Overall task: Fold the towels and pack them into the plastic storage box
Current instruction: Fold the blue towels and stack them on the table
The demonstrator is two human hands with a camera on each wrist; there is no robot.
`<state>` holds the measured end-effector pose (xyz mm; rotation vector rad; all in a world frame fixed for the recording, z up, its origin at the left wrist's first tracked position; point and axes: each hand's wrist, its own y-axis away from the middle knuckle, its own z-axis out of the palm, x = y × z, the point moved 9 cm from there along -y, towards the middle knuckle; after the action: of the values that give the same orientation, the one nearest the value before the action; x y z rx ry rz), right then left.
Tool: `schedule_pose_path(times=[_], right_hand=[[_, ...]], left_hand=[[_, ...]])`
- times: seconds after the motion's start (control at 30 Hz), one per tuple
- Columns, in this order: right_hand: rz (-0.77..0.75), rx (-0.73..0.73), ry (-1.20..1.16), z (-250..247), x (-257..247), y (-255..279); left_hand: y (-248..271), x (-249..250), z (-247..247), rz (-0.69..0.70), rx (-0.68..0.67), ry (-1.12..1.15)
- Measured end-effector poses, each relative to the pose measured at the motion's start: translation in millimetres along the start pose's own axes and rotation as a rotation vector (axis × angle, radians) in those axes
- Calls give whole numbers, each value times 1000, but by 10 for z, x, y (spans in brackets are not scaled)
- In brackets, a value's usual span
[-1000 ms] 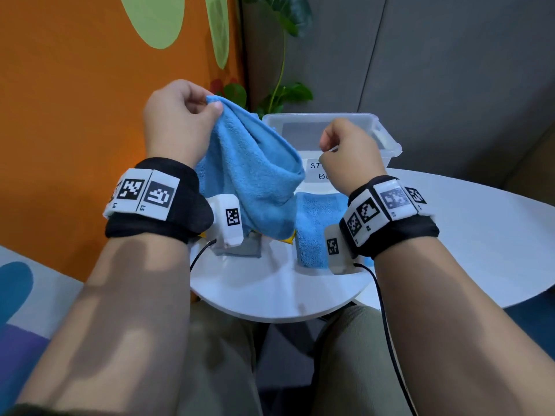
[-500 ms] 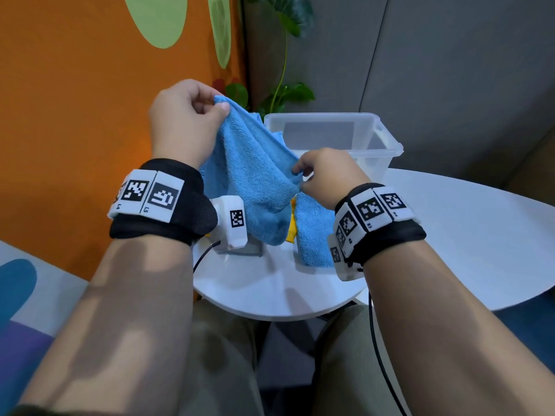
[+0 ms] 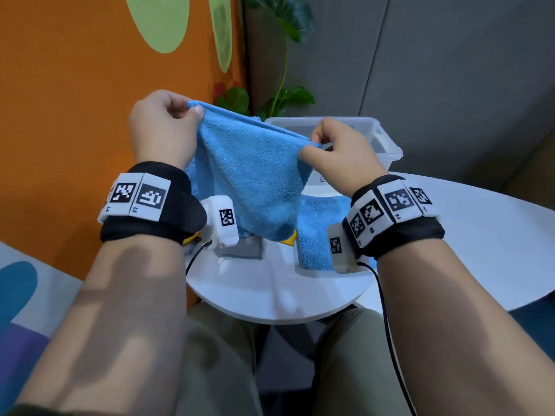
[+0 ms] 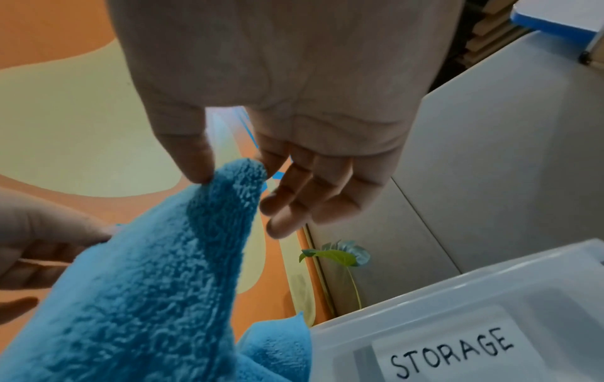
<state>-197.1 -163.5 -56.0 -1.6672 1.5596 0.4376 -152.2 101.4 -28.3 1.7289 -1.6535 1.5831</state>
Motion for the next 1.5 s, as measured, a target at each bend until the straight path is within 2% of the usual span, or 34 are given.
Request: schedule_pose_path(times=[0.1, 0.33, 0.47, 0.53, 0.67, 0.83, 0.93, 1.17, 1.3, 1.5], right_hand=[[-52, 133, -56, -93, -29, -4], [-98, 577, -148, -556, -120, 53], [-83, 678, -151, -646, -89, 80], [-76, 622, -167, -586, -50, 40], [-1, 261, -209, -177, -7, -78], [-120, 170, -233, -30, -237, -19], [-136, 74, -220, 71, -284, 16], [-121, 153, -55, 37, -223, -10], [-115, 161, -20, 8, -191, -23], [-169, 179, -104, -37, -239, 20]], left_hand=[[-9, -24, -8, -14, -4, 12], [85, 239, 79, 21, -106, 128], [183, 412, 200, 26, -237, 208], [231, 475, 291, 38, -308, 211], [366, 540, 479, 17, -397, 245], [525, 579, 647, -24, -480, 309], [581, 608, 700, -30, -528, 317], [716, 786, 712, 20, -661, 273], [686, 793, 670, 106, -626, 186], [625, 785, 628, 205, -528, 117]])
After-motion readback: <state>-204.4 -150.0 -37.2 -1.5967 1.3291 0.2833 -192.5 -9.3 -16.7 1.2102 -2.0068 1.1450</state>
